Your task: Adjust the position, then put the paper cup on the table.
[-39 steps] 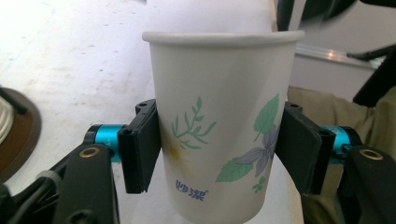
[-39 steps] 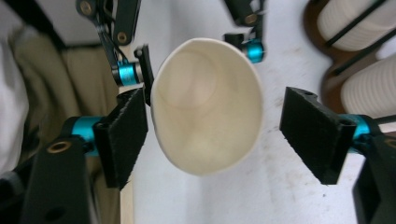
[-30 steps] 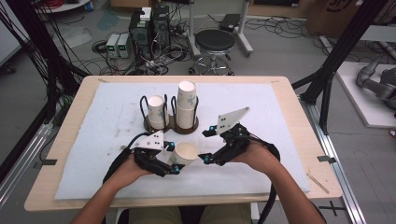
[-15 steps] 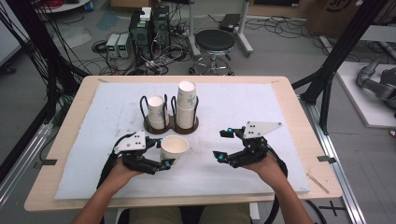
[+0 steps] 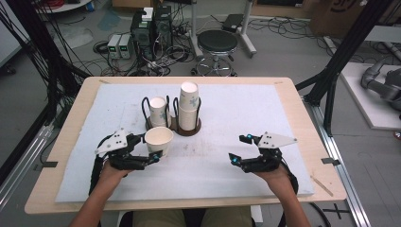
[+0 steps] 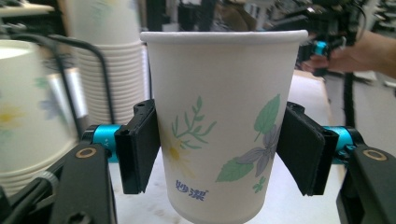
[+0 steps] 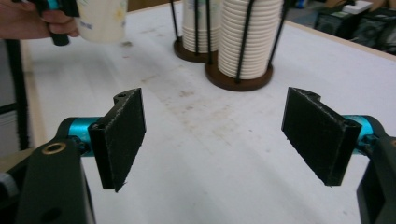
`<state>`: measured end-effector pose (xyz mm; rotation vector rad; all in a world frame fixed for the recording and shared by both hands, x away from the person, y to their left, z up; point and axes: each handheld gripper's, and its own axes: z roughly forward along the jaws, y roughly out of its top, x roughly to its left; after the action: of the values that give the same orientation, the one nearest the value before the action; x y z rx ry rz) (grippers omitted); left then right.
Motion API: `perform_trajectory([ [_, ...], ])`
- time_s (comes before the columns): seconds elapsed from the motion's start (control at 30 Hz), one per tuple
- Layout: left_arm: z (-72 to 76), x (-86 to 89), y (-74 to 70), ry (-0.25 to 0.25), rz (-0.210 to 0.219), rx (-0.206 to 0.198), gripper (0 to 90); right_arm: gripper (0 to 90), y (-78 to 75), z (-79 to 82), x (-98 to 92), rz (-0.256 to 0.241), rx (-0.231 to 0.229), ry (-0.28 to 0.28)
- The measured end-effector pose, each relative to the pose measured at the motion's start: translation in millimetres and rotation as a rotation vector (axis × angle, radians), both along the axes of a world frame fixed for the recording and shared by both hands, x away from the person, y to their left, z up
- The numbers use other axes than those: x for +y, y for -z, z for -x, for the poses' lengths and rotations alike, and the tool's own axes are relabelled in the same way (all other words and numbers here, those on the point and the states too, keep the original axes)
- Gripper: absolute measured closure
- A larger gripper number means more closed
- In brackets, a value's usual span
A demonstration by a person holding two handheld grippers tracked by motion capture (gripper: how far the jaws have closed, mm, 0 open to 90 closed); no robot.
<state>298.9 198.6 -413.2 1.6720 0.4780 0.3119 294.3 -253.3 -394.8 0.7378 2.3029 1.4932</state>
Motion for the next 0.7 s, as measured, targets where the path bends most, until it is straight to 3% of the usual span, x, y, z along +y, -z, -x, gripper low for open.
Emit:
perform_trajectory([
  [0.3, -2.1, 19.3, 1.8, -0.073, 0.031, -0.052, 33.2, 22.3, 2.0, -0.4, -12.4, -0.017, -0.015, 0.078],
  [0.7, -2.2, 32.2, 2.6, -0.122, 0.038, -0.06, 32.6, 22.3, 2.3, -0.8, -12.8, -0.021, -0.022, 0.082],
])
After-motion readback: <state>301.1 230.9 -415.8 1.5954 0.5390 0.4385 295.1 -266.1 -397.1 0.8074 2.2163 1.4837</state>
